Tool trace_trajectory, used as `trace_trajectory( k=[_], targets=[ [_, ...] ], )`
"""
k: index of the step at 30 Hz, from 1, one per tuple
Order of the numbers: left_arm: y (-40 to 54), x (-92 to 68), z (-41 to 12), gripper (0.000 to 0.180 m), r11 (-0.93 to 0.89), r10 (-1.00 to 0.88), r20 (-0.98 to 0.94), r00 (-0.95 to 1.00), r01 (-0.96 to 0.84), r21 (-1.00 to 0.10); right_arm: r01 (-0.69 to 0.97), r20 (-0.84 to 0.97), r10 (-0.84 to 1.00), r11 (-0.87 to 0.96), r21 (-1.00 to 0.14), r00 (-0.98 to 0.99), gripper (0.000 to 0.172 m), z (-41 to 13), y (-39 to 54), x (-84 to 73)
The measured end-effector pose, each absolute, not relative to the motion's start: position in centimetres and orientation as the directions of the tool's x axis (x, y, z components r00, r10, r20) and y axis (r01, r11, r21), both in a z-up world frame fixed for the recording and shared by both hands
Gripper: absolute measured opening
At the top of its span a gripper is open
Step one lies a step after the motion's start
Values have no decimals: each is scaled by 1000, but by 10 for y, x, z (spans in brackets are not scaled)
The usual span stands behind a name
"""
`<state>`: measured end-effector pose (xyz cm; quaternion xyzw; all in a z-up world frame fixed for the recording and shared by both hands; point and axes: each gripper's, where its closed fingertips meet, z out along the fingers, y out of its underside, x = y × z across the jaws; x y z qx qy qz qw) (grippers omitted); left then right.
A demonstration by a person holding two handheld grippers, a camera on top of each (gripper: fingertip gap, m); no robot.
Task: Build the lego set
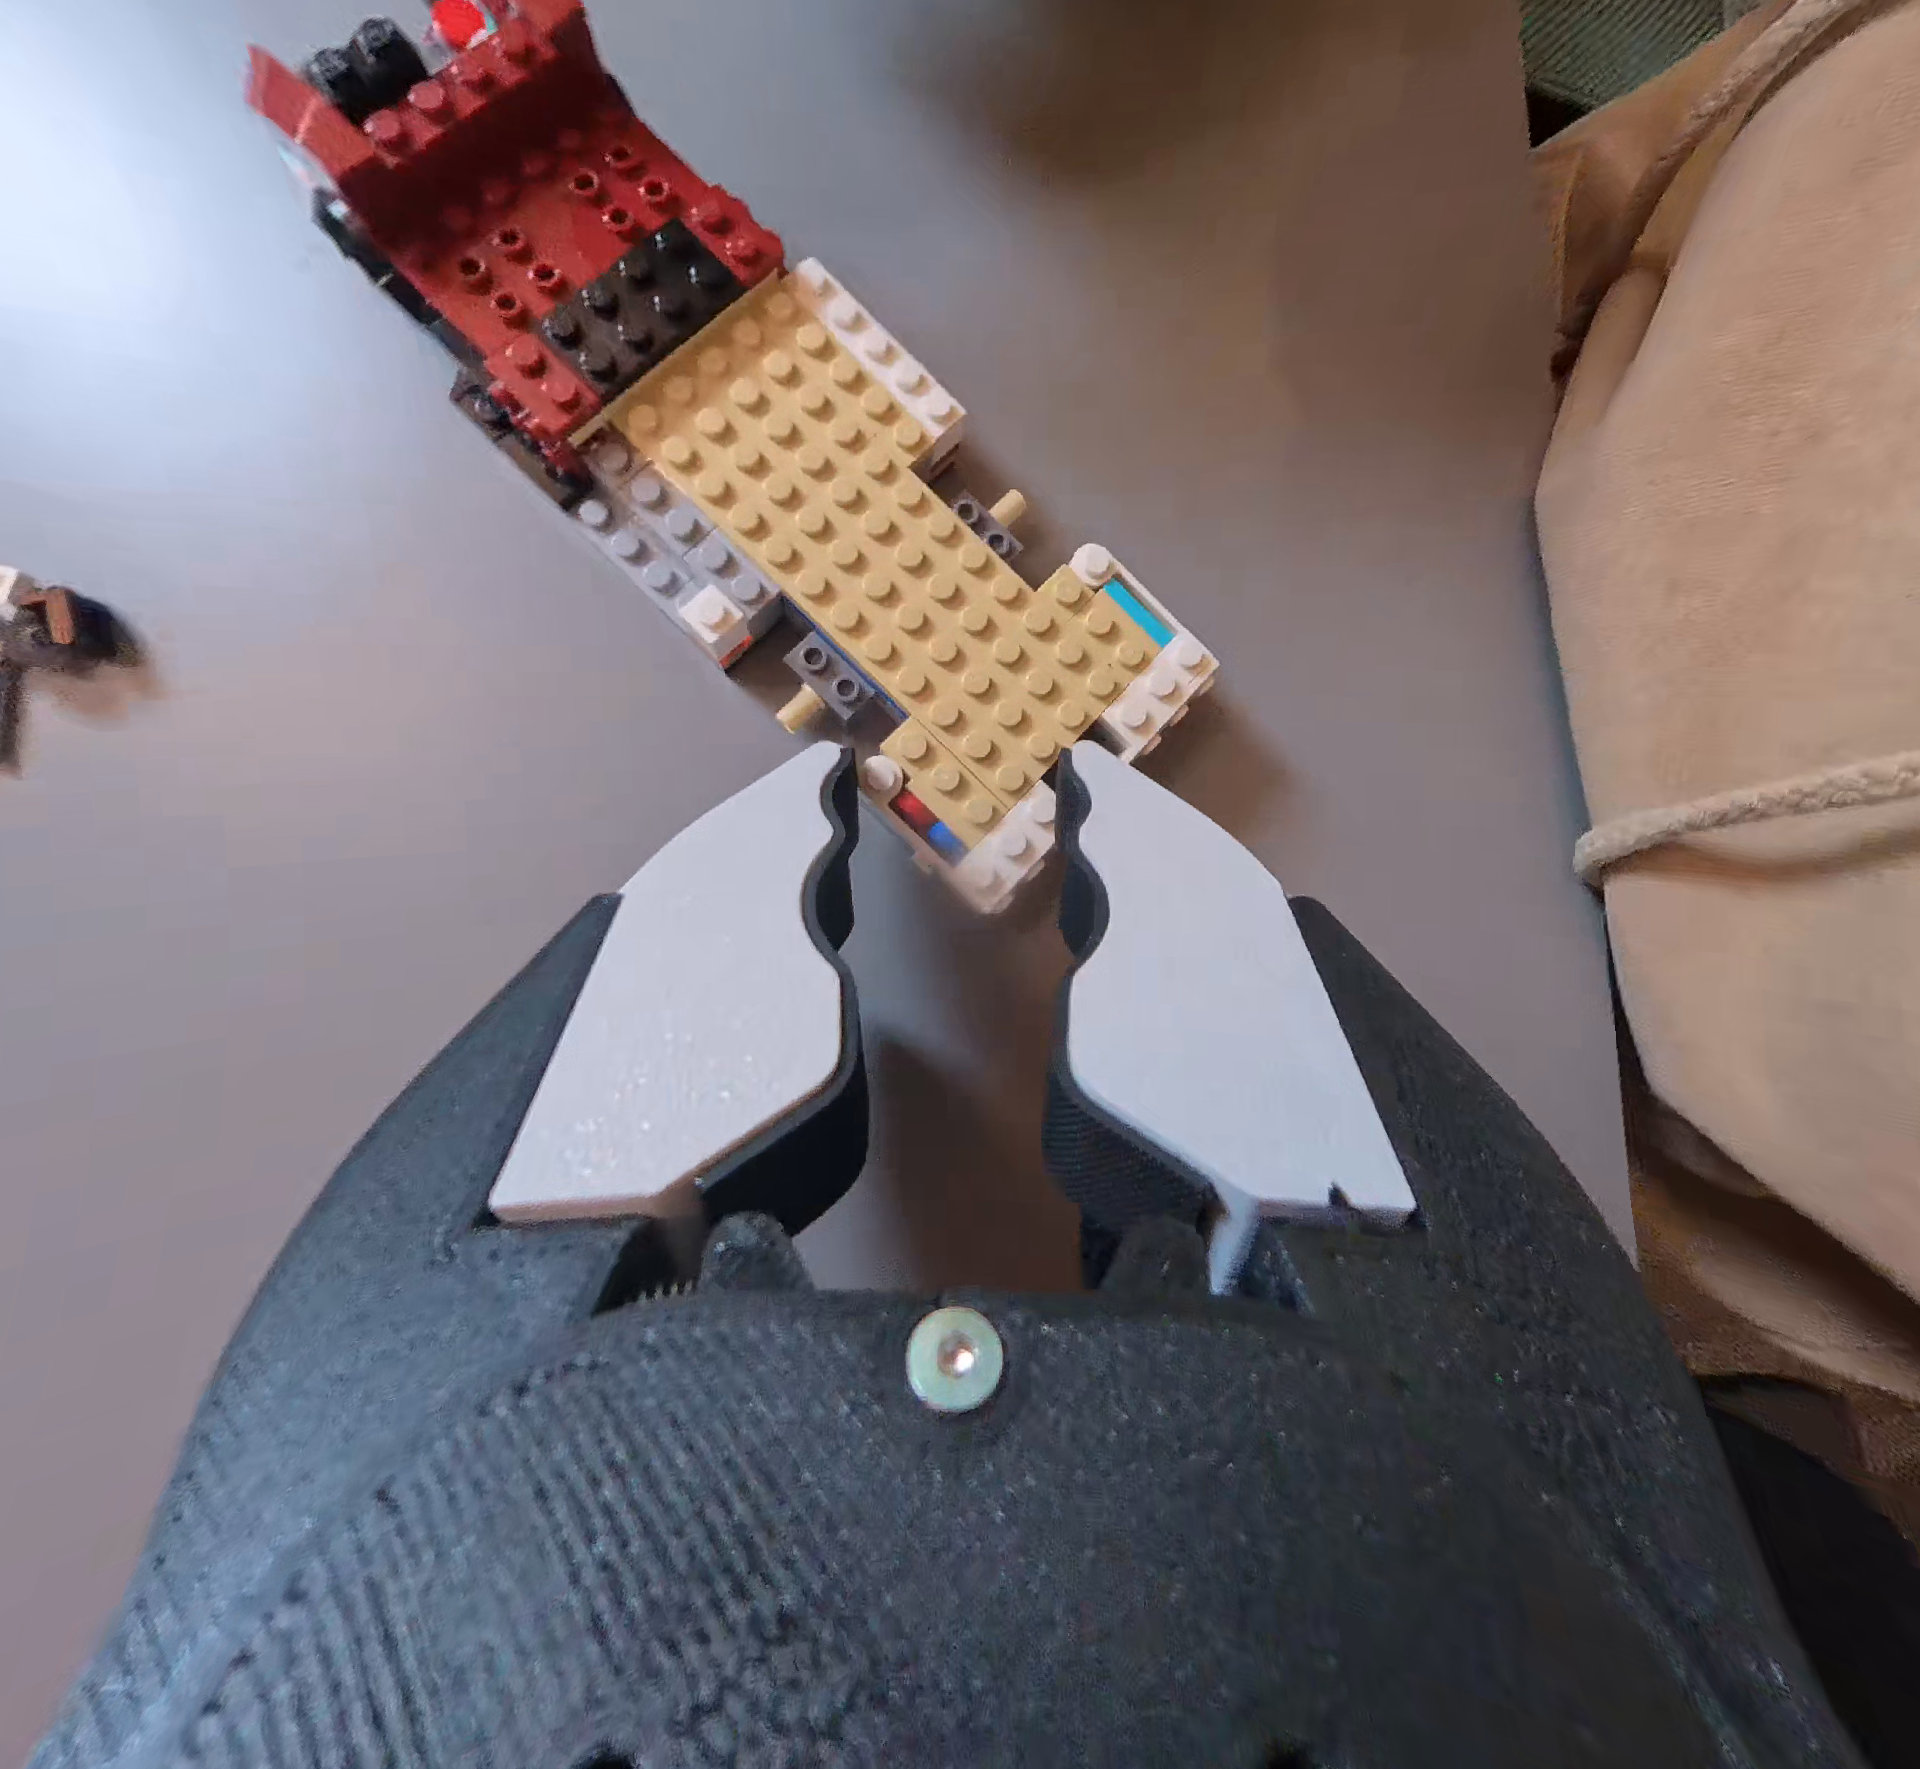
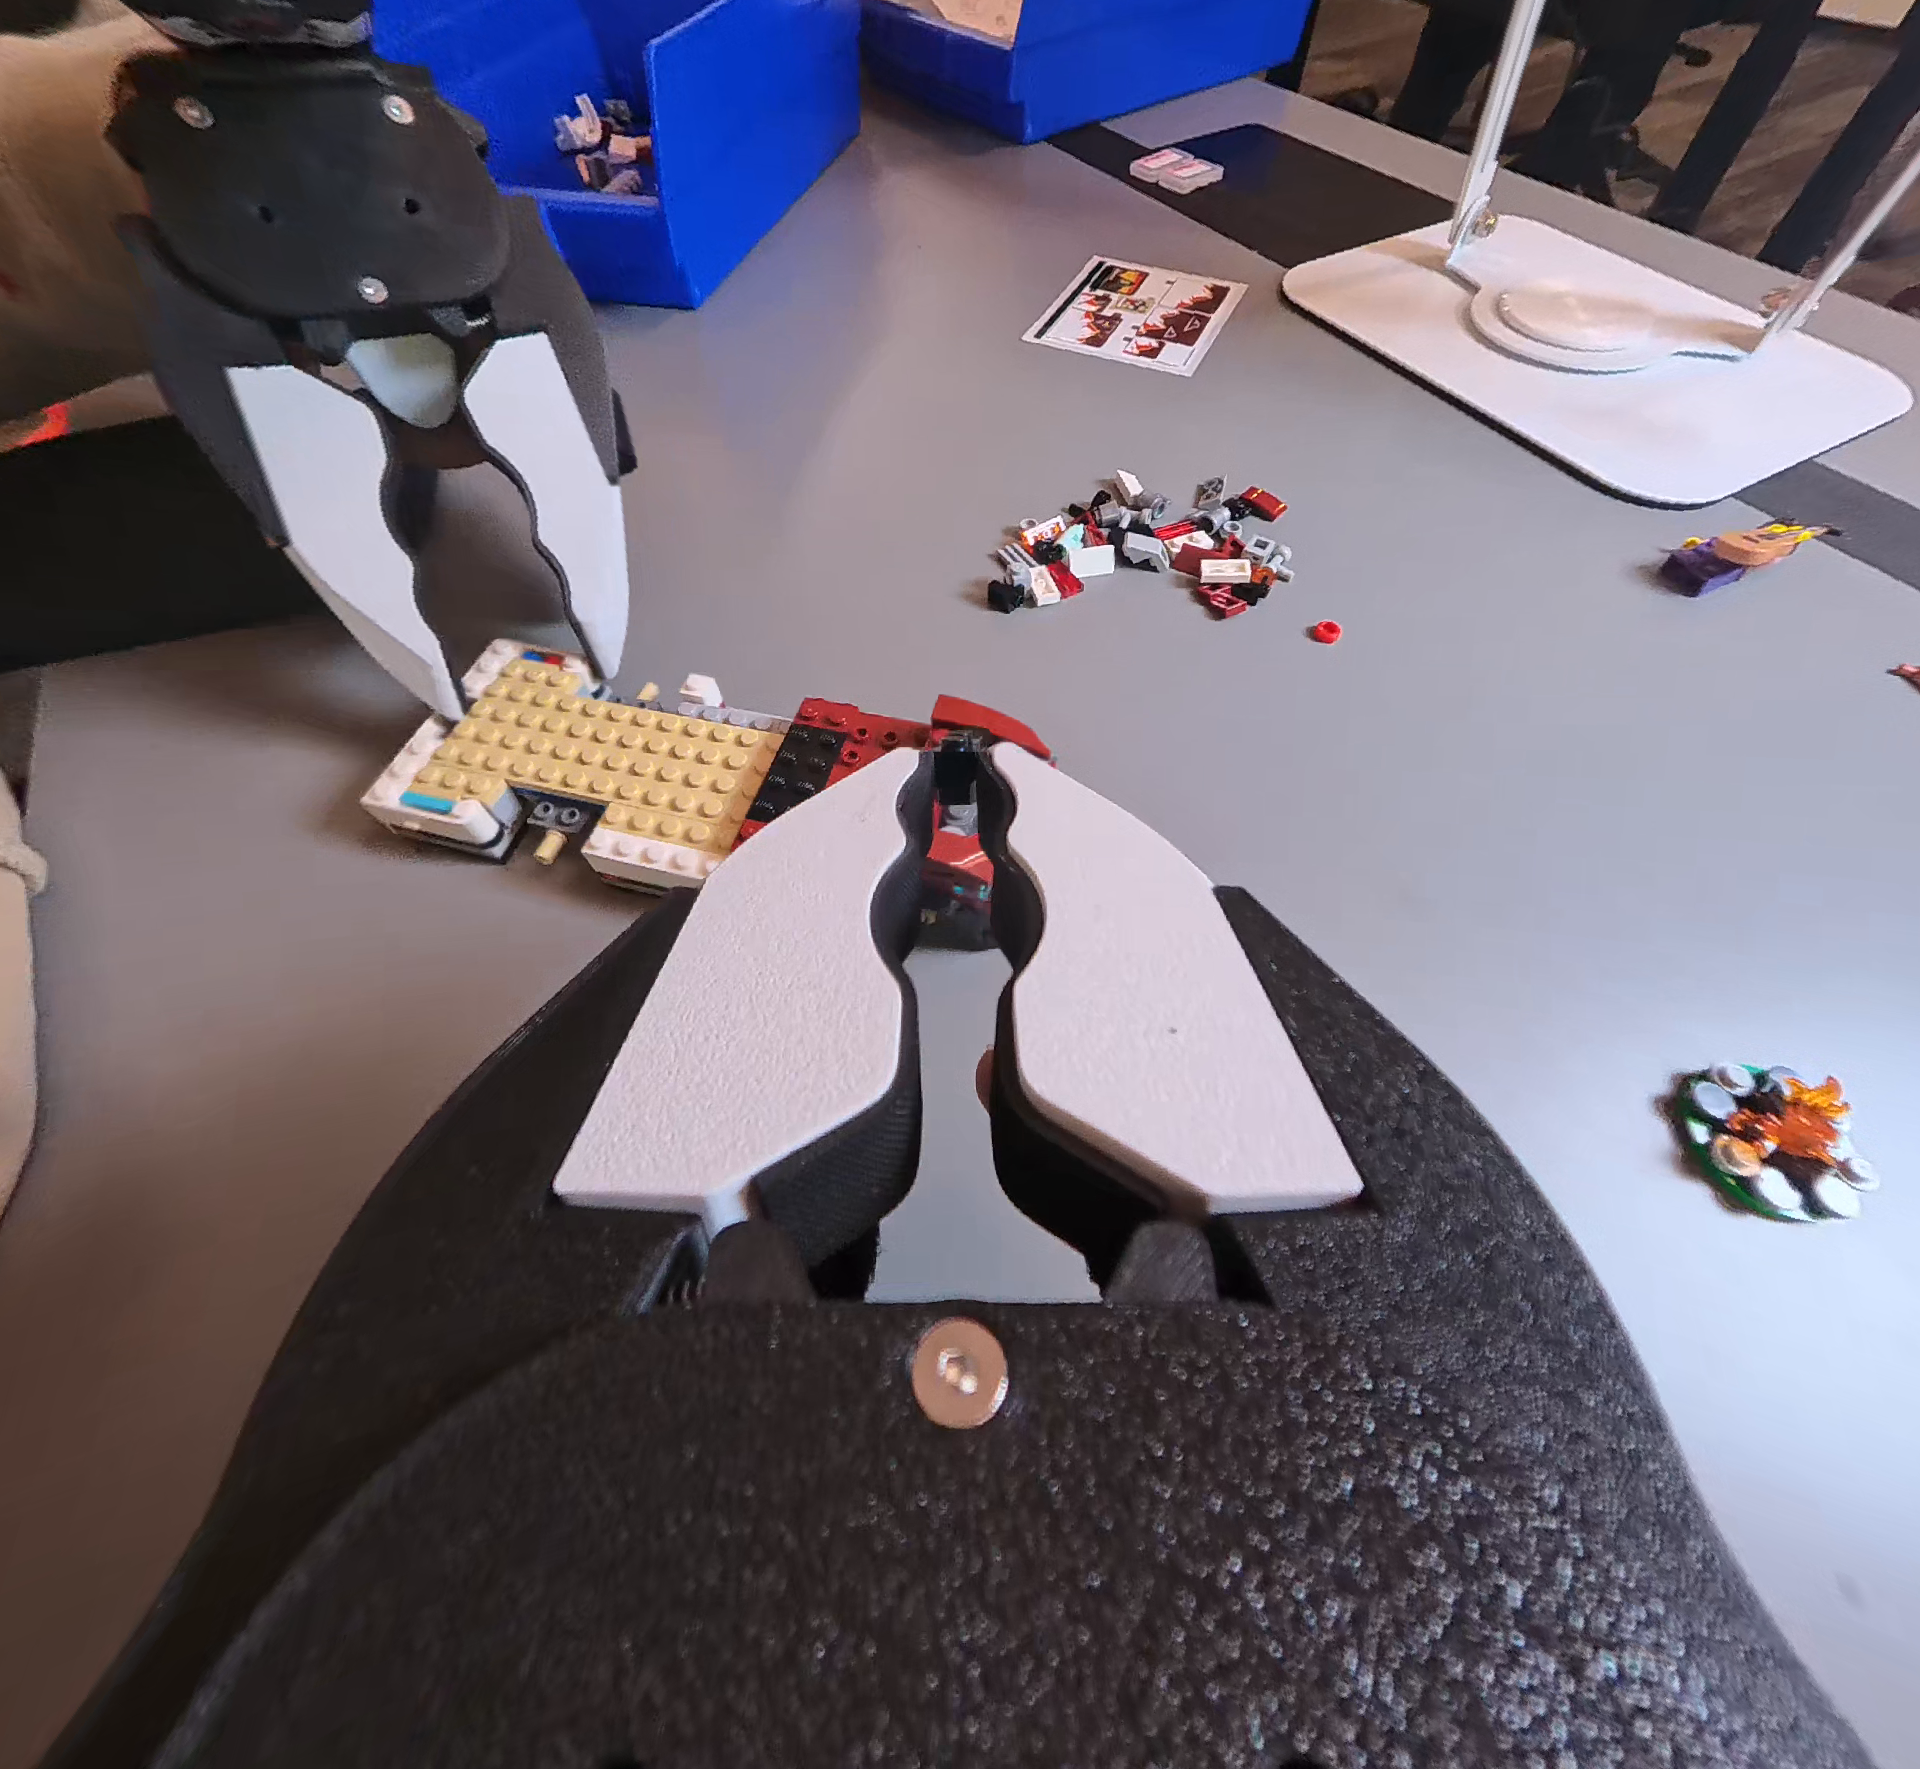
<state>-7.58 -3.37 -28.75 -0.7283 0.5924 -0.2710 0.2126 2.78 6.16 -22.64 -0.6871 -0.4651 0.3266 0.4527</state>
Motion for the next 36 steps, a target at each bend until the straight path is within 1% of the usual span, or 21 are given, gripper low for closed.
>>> trace_trajectory(
  k=[3,5,8,9,12,15,18,21,23,24,27,31,36],
  targets=[
    [-39,-60,-287,36,-254,-966,134,220,-723,-643,374,-4,938,-142,-916,346,8,-229,58,26],
    [-48,-45,-284,34,-262,-963,141,228,-686,-678,386,7,942,-131,-913,335,8,-231,55,26],
    [-68,-24,-276,38,-261,-965,197,172,-645,-718,391,13,947,-121,-912,322,8,-233,55,27],
    [-72,-20,-268,35,-249,-968,212,135,-623,-741,380,-2,950,-126,-916,312,8,-232,54,27],
    [-41,-20,-239,25,-244,-968,173,182,-509,-826,300,-84,963,-163,-940,257,8,-222,47,22],
    [2,-19,-217,23,-231,-955,135,265,-373,-899,164,-165,975,-189,-968,151,8,-200,33,11],
    [15,-6,-198,23,-249,-954,201,223,-214,-945,20,-232,972,-233,-972,45,8,-175,24,0],
    [15,2,-180,17,-234,-964,214,160,-115,-965,-45,-248,969,-248,-968,-12,8,-162,20,-6],
    [17,2,-176,9,-203,-969,186,161,-95,-975,-49,-239,971,-241,-969,-27,8,-161,18,-8],
    [16,2,-176,8,-194,-971,177,161,-99,-976,-52,-241,970,-243,-969,-29,8,-162,19,-8],
    [17,1,-179,8,-185,-971,166,170,-101,-978,-41,-255,966,-257,-966,-41,8,-167,20,-7],
    [20,-3,-184,7,-192,-968,166,189,-125,-974,28,-246,969,-246,-969,-23,8,-181,23,-7],
    [20,-5,-190,7,-149,-973,117,201,-154,-977,60,-224,974,-223,-973,-20,8,-186,22,-9]
  ],
)
